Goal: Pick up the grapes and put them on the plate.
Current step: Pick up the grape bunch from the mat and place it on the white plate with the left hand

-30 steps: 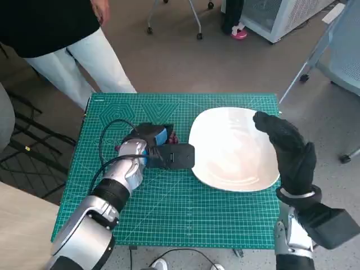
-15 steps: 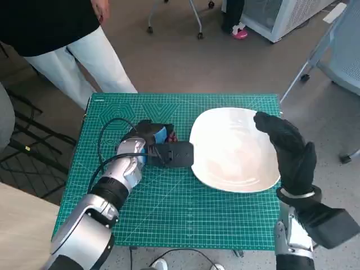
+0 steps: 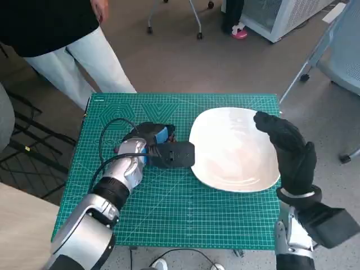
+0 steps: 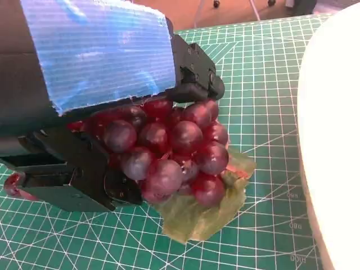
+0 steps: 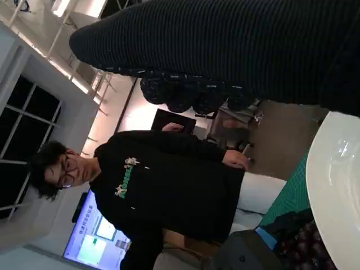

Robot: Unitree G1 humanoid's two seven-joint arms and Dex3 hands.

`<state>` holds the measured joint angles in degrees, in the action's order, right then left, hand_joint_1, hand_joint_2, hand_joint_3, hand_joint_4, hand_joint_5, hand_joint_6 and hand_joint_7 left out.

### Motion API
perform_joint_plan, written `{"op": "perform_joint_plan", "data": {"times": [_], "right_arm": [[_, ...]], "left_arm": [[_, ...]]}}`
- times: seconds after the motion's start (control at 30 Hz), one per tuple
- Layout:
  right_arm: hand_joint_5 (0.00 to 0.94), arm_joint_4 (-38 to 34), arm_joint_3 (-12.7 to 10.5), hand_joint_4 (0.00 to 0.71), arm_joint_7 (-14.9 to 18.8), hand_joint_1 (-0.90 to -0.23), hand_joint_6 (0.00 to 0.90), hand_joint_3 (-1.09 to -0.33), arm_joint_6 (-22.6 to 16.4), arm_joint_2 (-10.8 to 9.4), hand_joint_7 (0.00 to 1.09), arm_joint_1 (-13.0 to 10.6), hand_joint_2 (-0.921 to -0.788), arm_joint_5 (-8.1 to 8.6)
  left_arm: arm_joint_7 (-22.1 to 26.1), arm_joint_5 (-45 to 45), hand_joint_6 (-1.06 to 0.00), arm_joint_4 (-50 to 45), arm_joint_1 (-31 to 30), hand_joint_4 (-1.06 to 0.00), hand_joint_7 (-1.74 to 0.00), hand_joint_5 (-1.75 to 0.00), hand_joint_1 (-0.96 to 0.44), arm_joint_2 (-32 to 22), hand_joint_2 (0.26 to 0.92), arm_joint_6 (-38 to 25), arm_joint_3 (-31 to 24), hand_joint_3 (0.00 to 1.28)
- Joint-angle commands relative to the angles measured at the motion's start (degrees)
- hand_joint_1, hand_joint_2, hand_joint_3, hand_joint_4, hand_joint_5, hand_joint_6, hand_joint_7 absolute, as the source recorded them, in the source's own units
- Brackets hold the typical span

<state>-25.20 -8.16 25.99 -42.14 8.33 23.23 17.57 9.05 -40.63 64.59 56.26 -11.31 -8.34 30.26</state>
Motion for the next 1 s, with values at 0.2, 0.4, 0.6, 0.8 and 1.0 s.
{"op": "perform_joint_plan", "data": {"times": [0.2, 0.4, 0.6, 0.8, 1.0], "right_arm": [[0.002, -1.85, -0.17, 0.321, 0.16, -0.634, 0.051, -0.768, 0.11, 0.08, 0.28, 0.43, -0.921, -0.53], [0.002, -2.08, -0.19, 0.321, 0.18, -0.634, 0.053, -0.767, 0.01, 0.04, 0.28, 0.59, -0.921, -0.56], [0.002, -2.38, -0.08, 0.321, -0.02, -0.63, 0.055, -0.768, 0.33, -0.1, 0.28, 1.48, -0.921, -0.61], [0.001, -2.69, -0.16, 0.321, 0.16, -0.625, 0.056, -0.772, 0.17, 0.0, 0.27, 1.97, -0.921, -0.51], [0.001, -2.95, -0.19, 0.32, 0.29, -0.625, 0.055, -0.774, 0.18, 0.04, 0.27, 2.46, -0.921, -0.41]], "left_arm": [[0.42, -1.68, -0.56, 0.09, -2.86, -0.52, -1.14, -1.39, 0.02, -0.36, 0.92, -1.89, 3.31, 0.18], [0.58, -1.6, -0.55, -0.28, -2.89, -0.53, -1.23, -1.36, 0.0, -0.45, 0.92, -2.2, 3.55, 0.17], [0.65, -0.17, -0.58, -1.08, -2.76, -0.52, -1.17, -1.39, 0.0, -1.3, 0.92, -0.67, 2.25, 0.16], [1.04, 0.6, -0.61, -1.65, -2.67, -0.52, -1.11, -1.43, 0.0, -1.72, 0.92, -0.32, 2.04, 0.16], [0.84, 0.89, -0.61, -2.19, -2.59, -0.51, -1.07, -1.46, 0.0, -2.07, 0.921, -0.31, 2.15, 0.16]]}}
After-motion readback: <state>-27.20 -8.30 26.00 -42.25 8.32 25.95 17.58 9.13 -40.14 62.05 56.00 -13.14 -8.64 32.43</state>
